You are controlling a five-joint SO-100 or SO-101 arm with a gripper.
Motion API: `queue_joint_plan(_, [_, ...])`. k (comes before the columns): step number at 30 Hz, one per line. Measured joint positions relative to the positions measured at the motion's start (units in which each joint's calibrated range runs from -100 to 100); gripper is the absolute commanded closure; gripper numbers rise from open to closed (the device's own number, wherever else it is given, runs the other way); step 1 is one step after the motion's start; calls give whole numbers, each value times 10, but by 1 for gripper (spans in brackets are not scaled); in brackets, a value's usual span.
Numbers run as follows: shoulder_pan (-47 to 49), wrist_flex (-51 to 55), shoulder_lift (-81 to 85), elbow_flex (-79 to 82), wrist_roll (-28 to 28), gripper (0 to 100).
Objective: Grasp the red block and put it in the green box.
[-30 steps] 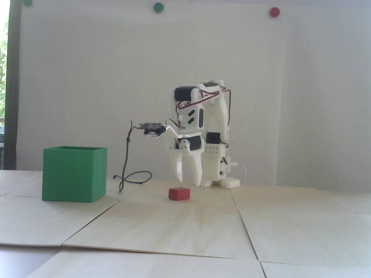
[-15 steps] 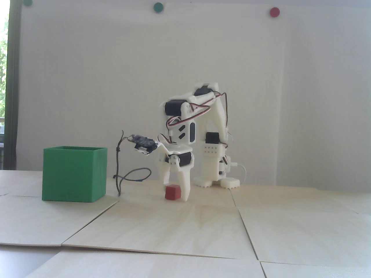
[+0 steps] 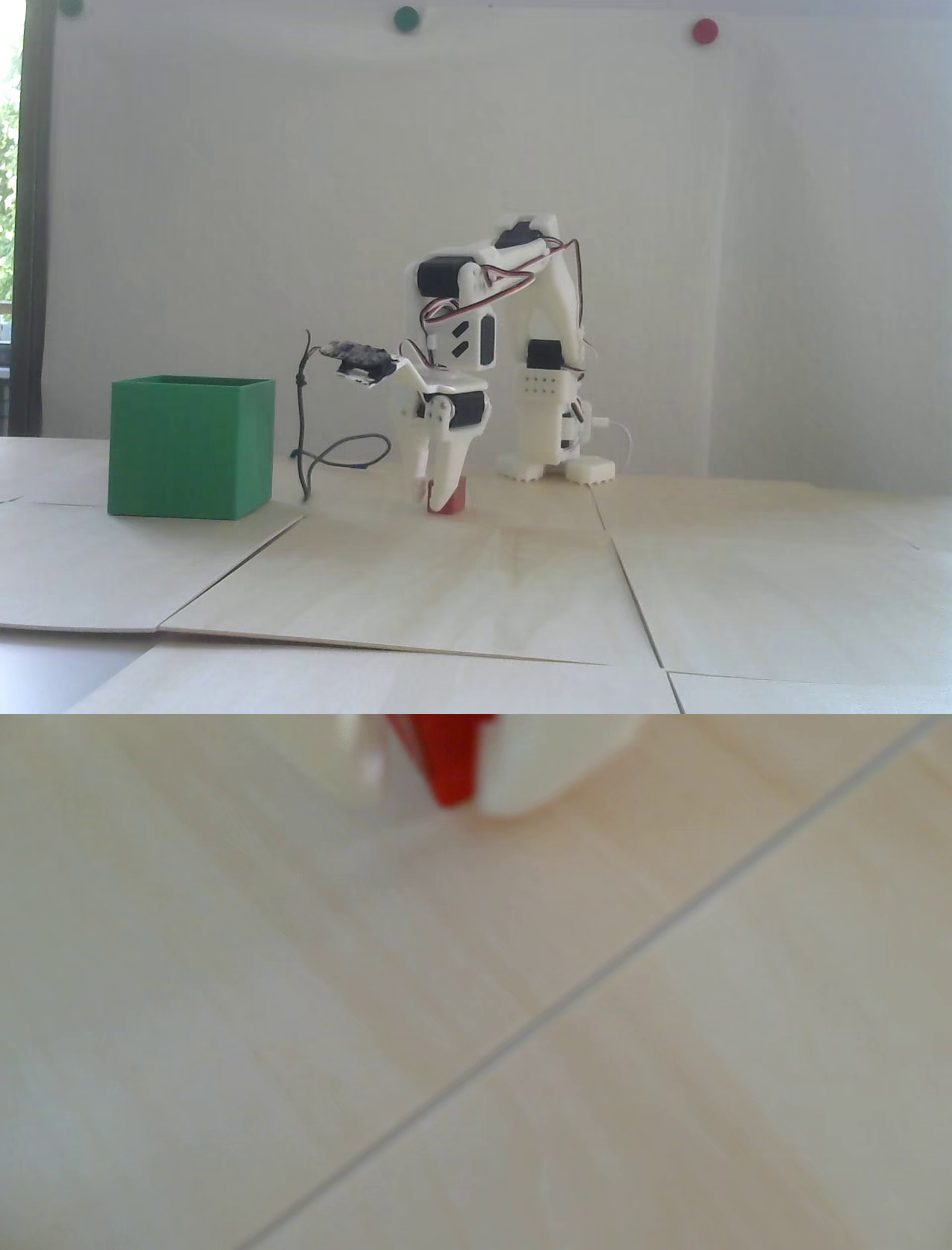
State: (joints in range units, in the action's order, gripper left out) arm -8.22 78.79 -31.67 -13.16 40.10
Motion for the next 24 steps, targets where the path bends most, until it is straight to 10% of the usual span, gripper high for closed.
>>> queue_joint_plan(24, [87, 0, 0, -2, 117, 72])
